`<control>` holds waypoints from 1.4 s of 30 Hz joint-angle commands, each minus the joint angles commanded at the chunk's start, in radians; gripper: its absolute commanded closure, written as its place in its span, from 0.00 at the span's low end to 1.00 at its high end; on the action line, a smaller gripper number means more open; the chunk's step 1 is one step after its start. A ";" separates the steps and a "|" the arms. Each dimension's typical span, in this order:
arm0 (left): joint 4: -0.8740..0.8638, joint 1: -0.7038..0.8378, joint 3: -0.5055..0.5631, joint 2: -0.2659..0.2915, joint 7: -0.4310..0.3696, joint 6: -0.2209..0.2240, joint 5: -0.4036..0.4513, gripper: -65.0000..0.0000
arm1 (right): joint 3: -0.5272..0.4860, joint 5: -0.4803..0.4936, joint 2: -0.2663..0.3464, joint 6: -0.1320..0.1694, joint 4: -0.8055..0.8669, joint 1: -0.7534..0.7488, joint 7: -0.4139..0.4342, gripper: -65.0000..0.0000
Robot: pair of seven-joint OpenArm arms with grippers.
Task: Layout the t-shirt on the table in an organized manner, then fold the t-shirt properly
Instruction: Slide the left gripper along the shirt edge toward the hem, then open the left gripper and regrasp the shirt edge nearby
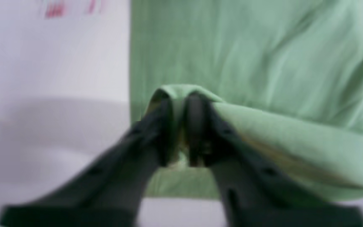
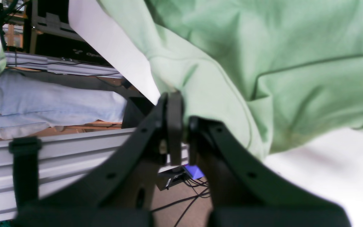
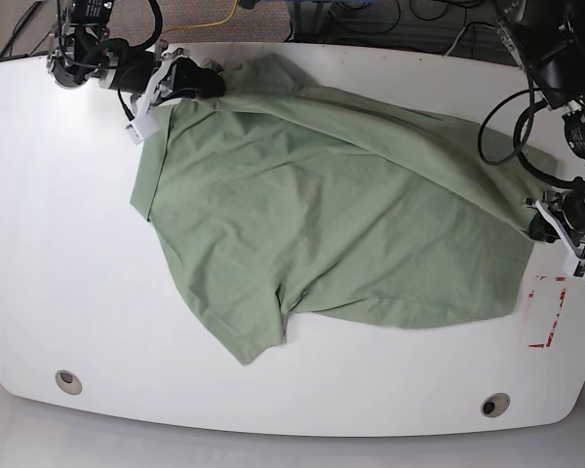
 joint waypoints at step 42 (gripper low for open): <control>-0.252 0.152 0.003 -0.023 -0.267 0.000 0.135 0.53 | -0.005 0.000 -0.002 0.000 0.000 -0.003 0.000 1.00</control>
